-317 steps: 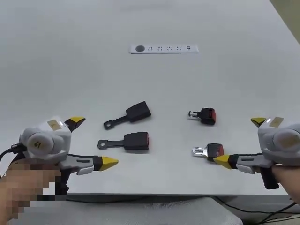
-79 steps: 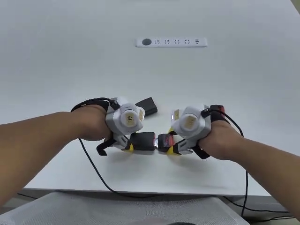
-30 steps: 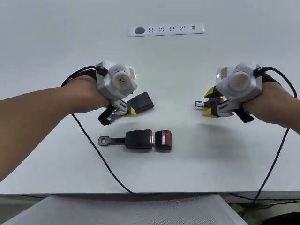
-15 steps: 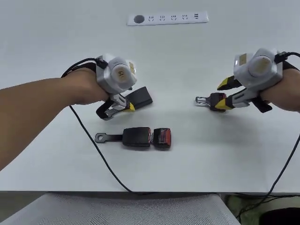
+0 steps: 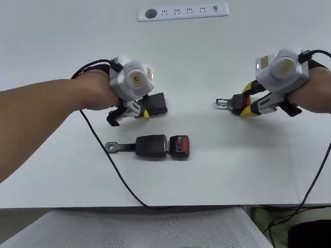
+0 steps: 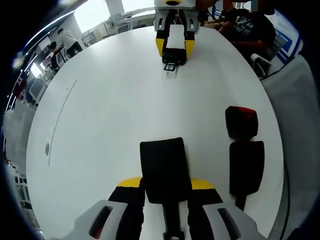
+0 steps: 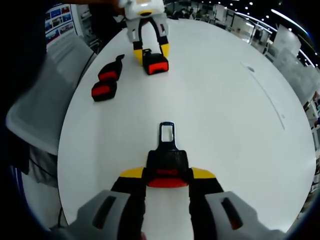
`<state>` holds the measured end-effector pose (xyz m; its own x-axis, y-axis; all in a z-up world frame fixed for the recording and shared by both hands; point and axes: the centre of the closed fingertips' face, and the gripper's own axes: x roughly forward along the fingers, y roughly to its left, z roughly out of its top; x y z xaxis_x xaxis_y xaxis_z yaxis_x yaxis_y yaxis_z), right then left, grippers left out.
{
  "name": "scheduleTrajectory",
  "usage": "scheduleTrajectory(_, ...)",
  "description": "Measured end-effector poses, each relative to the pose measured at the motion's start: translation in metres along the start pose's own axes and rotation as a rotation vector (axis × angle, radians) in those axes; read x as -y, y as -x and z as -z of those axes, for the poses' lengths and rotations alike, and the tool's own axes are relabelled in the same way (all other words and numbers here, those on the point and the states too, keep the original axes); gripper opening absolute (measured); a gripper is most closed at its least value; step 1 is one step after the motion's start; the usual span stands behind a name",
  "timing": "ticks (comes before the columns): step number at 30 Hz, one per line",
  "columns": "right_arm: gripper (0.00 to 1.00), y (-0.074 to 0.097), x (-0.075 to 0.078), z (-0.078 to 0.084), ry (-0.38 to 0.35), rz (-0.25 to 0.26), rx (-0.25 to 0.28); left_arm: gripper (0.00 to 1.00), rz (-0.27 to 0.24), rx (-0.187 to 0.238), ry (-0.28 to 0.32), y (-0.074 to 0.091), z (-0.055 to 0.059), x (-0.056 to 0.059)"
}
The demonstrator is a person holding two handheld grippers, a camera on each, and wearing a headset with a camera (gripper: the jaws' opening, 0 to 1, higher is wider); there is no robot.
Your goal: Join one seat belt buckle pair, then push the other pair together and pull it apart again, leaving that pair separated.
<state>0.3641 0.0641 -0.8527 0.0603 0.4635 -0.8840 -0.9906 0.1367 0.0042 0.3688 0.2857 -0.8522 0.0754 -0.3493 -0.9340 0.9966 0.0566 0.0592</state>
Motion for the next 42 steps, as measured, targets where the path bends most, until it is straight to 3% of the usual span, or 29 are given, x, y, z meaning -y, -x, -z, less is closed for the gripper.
scheduleTrajectory(8,0.33,-0.003,0.0,0.001,-0.004,-0.035,-0.023,0.32,0.018,-0.001,-0.001,-0.001,0.001,0.0)
scheduleTrajectory(20,0.33,-0.004,0.0,0.001,0.01,-0.045,-0.067,0.32,0.041,-0.014,0.009,-0.002,0.003,0.0)
scheduleTrajectory(27,0.33,-0.004,0.001,-0.001,-0.027,-0.03,-0.029,0.32,0.056,-0.035,-0.019,-0.003,0.003,0.0)
scheduleTrajectory(31,0.34,-0.01,-0.004,-0.015,-0.021,-0.029,-0.034,0.32,0.055,-0.038,-0.019,-0.003,0.003,0.0)
scheduleTrajectory(36,0.33,-0.025,-0.014,-0.044,0.013,-0.04,-0.013,0.32,0.053,-0.032,-0.018,-0.004,0.003,0.0)
scheduleTrajectory(42,0.33,-0.04,-0.011,-0.073,0.017,-0.04,0.011,0.32,0.051,-0.026,-0.02,-0.003,0.003,0.002)
